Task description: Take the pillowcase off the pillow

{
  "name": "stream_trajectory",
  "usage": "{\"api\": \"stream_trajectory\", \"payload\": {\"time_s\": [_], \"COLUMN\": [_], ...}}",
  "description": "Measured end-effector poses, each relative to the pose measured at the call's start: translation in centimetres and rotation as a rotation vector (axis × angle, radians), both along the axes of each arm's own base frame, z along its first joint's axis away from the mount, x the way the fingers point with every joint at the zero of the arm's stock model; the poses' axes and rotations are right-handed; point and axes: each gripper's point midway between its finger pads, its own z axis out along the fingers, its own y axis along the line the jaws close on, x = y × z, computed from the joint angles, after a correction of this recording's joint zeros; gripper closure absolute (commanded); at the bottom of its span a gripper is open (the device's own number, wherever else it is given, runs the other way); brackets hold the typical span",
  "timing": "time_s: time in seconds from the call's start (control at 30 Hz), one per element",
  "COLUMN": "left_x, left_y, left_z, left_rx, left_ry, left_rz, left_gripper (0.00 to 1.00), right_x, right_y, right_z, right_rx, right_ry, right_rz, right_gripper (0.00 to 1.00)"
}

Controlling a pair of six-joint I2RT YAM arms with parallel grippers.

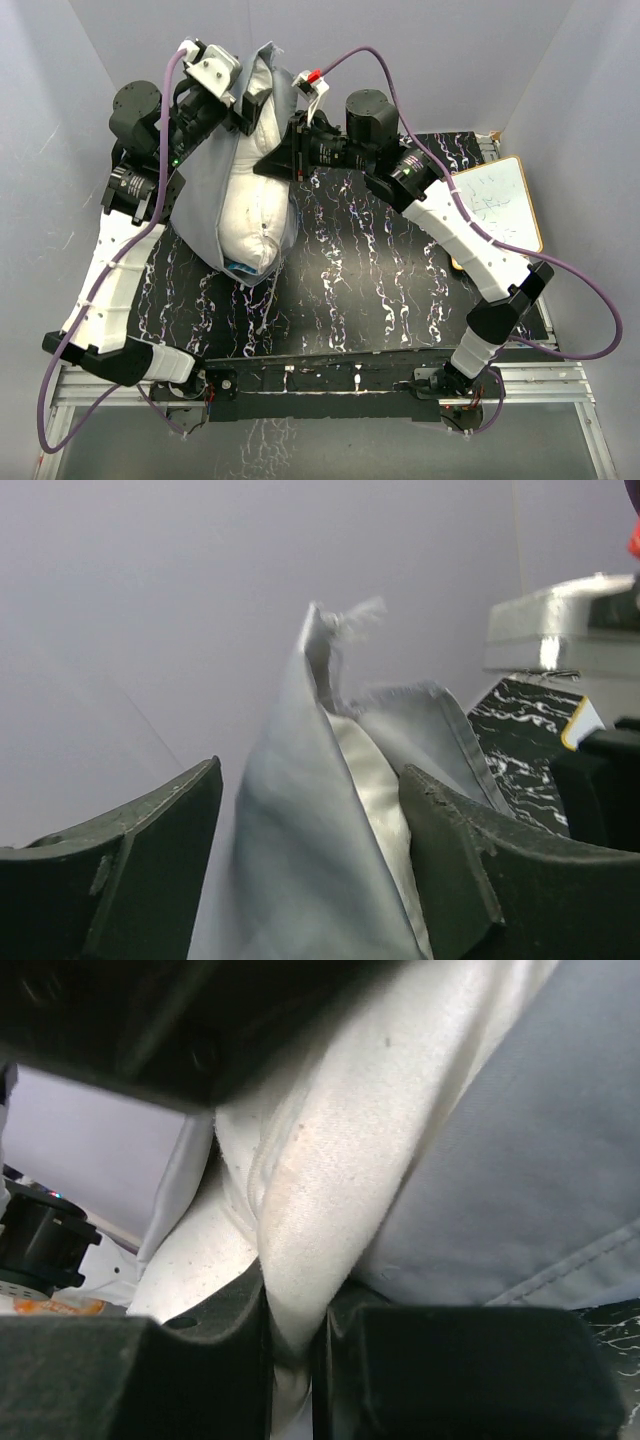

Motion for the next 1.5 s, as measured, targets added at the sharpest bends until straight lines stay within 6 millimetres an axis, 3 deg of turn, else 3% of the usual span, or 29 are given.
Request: {"api": "stream_trajectory", "payload": {"time_s": [0.1, 0.2, 0.4, 0.53, 0.63, 0.7, 0.8, 0.9, 0.97, 1.1, 1.17, 1.3, 1.5], "left_x": [0.3, -0.6, -2.8, -2.5, -1.5, -0.8, 0.2, 0.0, -0.8, -3.7, -5.7, -7.5, -7.3], "left_y": [0.1, 0.9, 2.2, 2.8, 3.0, 3.0, 2.7, 2.2, 2.0, 1.3, 0.9, 0.5, -0.9], "left_z": [1.7, 3.7, 6.6, 6.8, 5.6, 4.4, 1.5, 0.0, 0.4, 2.4, 3.0, 3.6, 5.1], "left_rx": [-0.019, -0.039, -0.067, -0.052, -0.025, -0.002, 0.038, 0.052, 0.042, 0.022, 0.01, -0.04, -0.162], "left_ry": [-0.046, -0.111, -0.203, -0.224, -0.204, -0.181, -0.104, -0.037, -0.008, 0.029, 0.047, 0.072, 0.122], "left_rz": [0.015, 0.036, 0.06, 0.098, 0.132, 0.146, 0.146, 0.11, 0.075, -0.028, -0.095, -0.149, -0.225], "left_gripper": [0.4, 0.47, 0.79, 0.85, 0.88, 0.83, 0.47, 0.33, 0.28, 0.25, 0.25, 0.29, 0.27], "right_x": [0.0, -0.8, -1.7, -2.2, -3.0, -3.6, -4.8, -5.6, -6.2, -6.0, -4.3, -1.5, -2.6], "right_y": [0.0, 0.2, 0.2, -0.3, -0.7, -1.0, -1.6, -2.2, -2.8, -4.9, -6.6, -8.9, -7.8], "right_z": [-0.5, -1.0, -1.5, -1.4, -1.2, -0.9, -0.5, -0.2, -0.3, 0.1, 0.8, 2.1, 3.7], "right_rx": [-0.022, -0.046, -0.072, -0.083, -0.084, -0.078, -0.07, -0.07, -0.084, -0.083, -0.073, -0.058, 0.006], "right_ry": [-0.024, -0.037, -0.068, -0.083, -0.097, -0.106, -0.12, -0.129, -0.133, -0.147, -0.154, -0.172, -0.167], "right_rz": [0.002, 0.032, 0.067, 0.075, 0.1, 0.122, 0.152, 0.169, 0.186, 0.211, 0.174, 0.093, 0.172], "right_gripper": [0.92, 0.92, 0.92, 0.92, 0.92, 0.92, 0.92, 0.92, 0.92, 0.92, 0.92, 0.92, 0.92]}}
